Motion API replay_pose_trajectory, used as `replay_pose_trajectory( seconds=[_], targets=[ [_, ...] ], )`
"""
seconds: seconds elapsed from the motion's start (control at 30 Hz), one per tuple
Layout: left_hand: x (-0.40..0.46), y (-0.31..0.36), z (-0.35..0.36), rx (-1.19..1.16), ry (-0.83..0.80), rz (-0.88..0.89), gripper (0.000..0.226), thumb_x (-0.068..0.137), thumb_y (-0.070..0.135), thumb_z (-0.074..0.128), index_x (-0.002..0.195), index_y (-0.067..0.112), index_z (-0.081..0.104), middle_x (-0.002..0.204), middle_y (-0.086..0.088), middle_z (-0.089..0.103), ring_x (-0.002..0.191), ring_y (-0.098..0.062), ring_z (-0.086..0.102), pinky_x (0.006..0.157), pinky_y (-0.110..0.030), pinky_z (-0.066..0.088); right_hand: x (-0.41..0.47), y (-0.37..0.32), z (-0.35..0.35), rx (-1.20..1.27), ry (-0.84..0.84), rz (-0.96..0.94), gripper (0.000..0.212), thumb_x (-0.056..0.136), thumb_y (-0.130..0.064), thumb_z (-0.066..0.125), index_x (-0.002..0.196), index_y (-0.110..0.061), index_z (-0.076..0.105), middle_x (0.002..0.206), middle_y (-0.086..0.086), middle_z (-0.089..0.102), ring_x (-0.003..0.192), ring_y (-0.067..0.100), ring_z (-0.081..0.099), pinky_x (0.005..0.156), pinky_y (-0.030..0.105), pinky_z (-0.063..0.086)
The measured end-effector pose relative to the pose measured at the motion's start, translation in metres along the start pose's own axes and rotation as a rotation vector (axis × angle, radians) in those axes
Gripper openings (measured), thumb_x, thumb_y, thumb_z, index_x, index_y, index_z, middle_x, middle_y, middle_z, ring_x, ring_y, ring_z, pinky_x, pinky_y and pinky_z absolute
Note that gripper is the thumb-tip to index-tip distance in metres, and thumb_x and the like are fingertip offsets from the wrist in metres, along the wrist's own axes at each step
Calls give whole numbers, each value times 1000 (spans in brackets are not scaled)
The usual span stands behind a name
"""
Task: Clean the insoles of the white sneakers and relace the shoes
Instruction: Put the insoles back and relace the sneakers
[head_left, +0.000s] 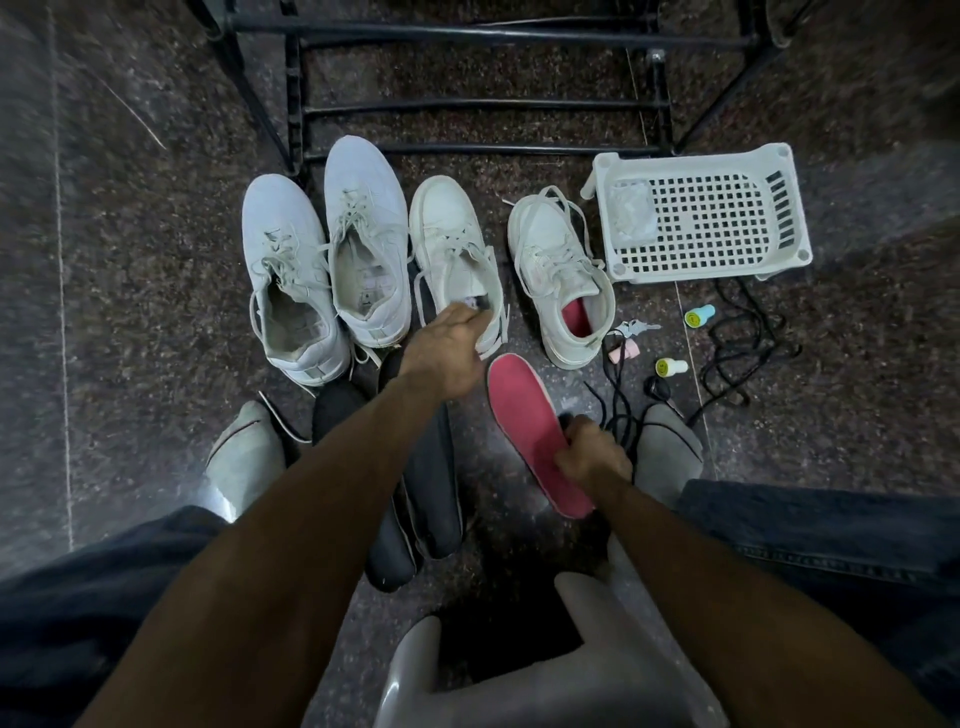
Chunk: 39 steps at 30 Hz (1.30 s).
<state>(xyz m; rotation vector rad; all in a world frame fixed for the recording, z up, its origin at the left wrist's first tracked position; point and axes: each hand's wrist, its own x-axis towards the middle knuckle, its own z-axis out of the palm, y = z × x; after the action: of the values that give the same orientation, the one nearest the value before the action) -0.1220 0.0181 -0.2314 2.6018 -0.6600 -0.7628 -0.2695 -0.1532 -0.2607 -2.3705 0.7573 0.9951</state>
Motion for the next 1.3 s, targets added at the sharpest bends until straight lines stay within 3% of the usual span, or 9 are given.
replay_pose_trajectory(
  seconds=[0.17, 0.3, 0.43, 0.53, 0.63, 0.77, 0.87, 1.1, 1.3],
  targets=[
    [-16, 20, 15, 6, -26, -4, 59, 90, 8, 50, 148, 16, 37, 146, -6, 45, 138, -23, 33, 113, -39, 31, -10, 14, 15, -244, 148, -150, 80, 83, -58, 60, 143, -20, 24, 132, 5, 43, 120, 29, 47, 88, 44, 48],
    [-39, 34, 30, 28, 38, -106, 48, 90, 11, 49, 138, 21, 50, 138, -3, 55, 134, -20, 41, 118, -43, 22, -9, -7, 31, -268, 132, -98, 108, 79, -65, 61, 152, -12, 1, 143, 9, 34, 128, 31, 39, 100, 49, 41],
    [-59, 42, 45, 1, 96, -160, 30, 90, 19, 51, 114, 22, 67, 113, -2, 69, 114, -18, 58, 119, -38, 17, -2, -15, 27, -340, 82, -90, 111, 79, -54, 68, 151, -8, -2, 142, 13, 33, 126, 32, 40, 96, 48, 43],
    [-62, 39, 52, -62, 272, -136, 24, 79, 12, 59, 96, 21, 73, 98, -1, 71, 99, -21, 63, 115, -38, 21, 2, -12, 23, -297, 50, -96, 107, 80, -55, 66, 151, -8, 1, 139, 13, 38, 117, 33, 52, 83, 44, 51],
    [-53, 33, 51, 49, 448, -116, 23, 76, 14, 63, 96, 19, 74, 107, -4, 63, 103, -27, 57, 110, -49, 31, -1, -7, 21, -258, 70, -71, 108, 78, -63, 63, 150, -8, 3, 137, 13, 41, 114, 36, 56, 82, 44, 52],
    [-33, 22, 36, 298, 270, -205, 40, 79, 30, 68, 118, 19, 63, 148, -9, 35, 142, -31, 25, 116, -58, 10, -10, -1, 27, -337, 76, -83, 118, 77, -67, 63, 151, -7, -8, 145, 11, 30, 127, 32, 43, 89, 47, 49],
    [-24, 14, 32, 415, 100, -249, 57, 84, 43, 64, 134, 21, 46, 158, -7, 12, 148, -31, 7, 116, -60, 0, -12, 4, 36, -413, 112, -96, 127, 71, -69, 66, 151, -7, -11, 141, 10, 31, 127, 30, 40, 93, 48, 47],
    [-5, 14, 38, 487, 90, -237, 46, 87, 42, 63, 126, 19, 56, 150, -7, 25, 144, -28, 18, 117, -62, 4, -3, 11, 31, -302, 90, -95, 113, 80, -54, 67, 152, -12, -8, 141, 11, 34, 117, 33, 52, 80, 43, 52],
    [-14, -3, 43, 507, 244, 27, 18, 89, 29, 58, 90, 18, 72, 144, -3, 41, 134, -24, 37, 114, -56, 20, -3, 13, 25, 51, 129, -32, 96, 78, -46, 68, 149, -18, 11, 135, 8, 43, 107, 37, 59, 83, 40, 50]
  ],
)
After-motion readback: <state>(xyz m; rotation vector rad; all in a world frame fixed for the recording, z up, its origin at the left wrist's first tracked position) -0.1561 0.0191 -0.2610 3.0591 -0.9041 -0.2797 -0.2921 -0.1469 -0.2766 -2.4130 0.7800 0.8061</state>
